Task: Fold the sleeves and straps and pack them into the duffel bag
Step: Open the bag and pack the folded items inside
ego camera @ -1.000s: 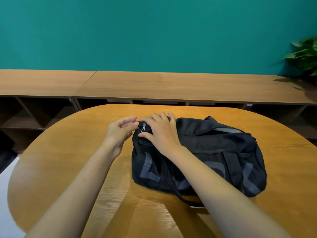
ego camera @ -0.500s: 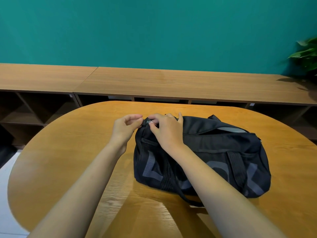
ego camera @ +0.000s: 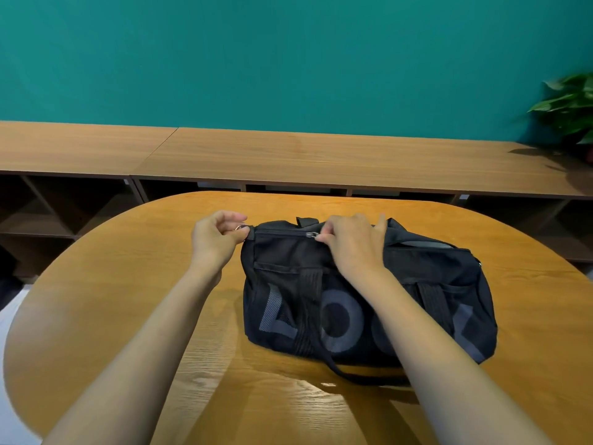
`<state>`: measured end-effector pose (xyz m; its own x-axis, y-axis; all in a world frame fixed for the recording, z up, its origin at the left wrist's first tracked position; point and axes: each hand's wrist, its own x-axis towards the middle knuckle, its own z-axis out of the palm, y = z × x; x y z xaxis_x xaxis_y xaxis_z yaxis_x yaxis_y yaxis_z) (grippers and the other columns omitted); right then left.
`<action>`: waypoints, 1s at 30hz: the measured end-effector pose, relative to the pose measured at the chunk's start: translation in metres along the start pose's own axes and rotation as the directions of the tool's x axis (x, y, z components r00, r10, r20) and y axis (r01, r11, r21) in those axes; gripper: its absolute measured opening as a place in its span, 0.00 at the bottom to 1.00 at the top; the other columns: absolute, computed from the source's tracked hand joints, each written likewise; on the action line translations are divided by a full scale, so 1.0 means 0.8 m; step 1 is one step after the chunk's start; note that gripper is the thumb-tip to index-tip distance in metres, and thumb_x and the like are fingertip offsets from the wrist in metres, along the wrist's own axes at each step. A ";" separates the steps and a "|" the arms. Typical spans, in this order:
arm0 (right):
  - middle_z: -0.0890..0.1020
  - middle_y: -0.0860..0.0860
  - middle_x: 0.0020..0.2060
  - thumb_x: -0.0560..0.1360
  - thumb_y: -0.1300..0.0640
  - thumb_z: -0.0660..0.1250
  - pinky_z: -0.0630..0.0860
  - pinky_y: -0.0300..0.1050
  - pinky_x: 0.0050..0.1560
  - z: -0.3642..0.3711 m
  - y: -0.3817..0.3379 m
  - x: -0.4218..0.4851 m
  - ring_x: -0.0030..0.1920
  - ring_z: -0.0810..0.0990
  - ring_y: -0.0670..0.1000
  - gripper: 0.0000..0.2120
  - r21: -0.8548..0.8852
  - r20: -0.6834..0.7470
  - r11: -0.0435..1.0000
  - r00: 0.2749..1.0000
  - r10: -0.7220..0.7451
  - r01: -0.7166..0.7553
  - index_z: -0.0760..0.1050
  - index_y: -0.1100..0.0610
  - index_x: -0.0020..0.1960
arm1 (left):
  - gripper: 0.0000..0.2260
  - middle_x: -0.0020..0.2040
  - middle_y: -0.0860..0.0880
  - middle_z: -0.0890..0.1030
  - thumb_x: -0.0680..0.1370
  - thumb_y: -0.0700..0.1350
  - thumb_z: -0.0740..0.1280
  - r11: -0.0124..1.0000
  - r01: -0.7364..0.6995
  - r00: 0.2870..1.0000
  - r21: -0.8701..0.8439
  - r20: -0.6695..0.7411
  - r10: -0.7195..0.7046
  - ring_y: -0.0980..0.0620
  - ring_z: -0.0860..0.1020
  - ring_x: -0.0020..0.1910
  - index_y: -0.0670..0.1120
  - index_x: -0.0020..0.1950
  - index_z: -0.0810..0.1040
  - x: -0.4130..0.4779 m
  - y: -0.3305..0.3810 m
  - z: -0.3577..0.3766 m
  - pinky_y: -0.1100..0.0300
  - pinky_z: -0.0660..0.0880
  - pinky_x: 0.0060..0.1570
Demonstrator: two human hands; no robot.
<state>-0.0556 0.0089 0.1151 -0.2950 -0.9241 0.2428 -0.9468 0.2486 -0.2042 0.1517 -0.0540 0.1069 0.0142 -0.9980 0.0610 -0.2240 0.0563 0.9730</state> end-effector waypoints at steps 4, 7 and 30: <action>0.78 0.45 0.49 0.79 0.44 0.62 0.49 0.65 0.73 0.008 0.053 -0.011 0.60 0.71 0.53 0.09 -0.036 -0.045 0.998 0.997 0.057 -0.059 0.77 0.48 0.48 | 0.08 0.50 0.49 0.81 0.78 0.37 0.69 0.924 -0.173 0.983 0.341 -0.003 0.185 0.52 0.76 0.46 0.51 0.46 0.78 -0.004 -0.009 0.012 0.53 0.73 0.50; 0.79 0.43 0.43 0.81 0.47 0.62 0.50 0.63 0.73 0.018 0.058 -0.016 0.54 0.74 0.51 0.07 0.070 -0.088 0.997 0.996 0.019 -0.013 0.73 0.48 0.48 | 0.10 0.64 0.49 0.75 0.78 0.49 0.68 0.577 -0.447 0.862 0.683 0.158 0.481 0.45 0.70 0.63 0.51 0.59 0.79 -0.016 -0.003 0.043 0.44 0.62 0.64; 0.72 0.46 0.26 0.76 0.50 0.69 0.56 0.49 0.41 0.034 0.115 -0.011 0.35 0.71 0.52 0.12 -0.260 -0.348 0.963 0.924 -0.159 0.068 0.73 0.54 0.39 | 0.04 0.42 0.55 0.80 0.78 0.48 0.68 0.360 -0.710 0.660 0.606 0.392 0.642 0.50 0.76 0.42 0.49 0.46 0.77 -0.004 -0.031 0.131 0.51 0.59 0.56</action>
<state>-0.1363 0.0322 0.0688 -0.1668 -0.7925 0.5866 -0.9653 0.2524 0.0665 0.0550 -0.0551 0.0591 -0.5160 -0.6330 0.5772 -0.6809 0.7119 0.1721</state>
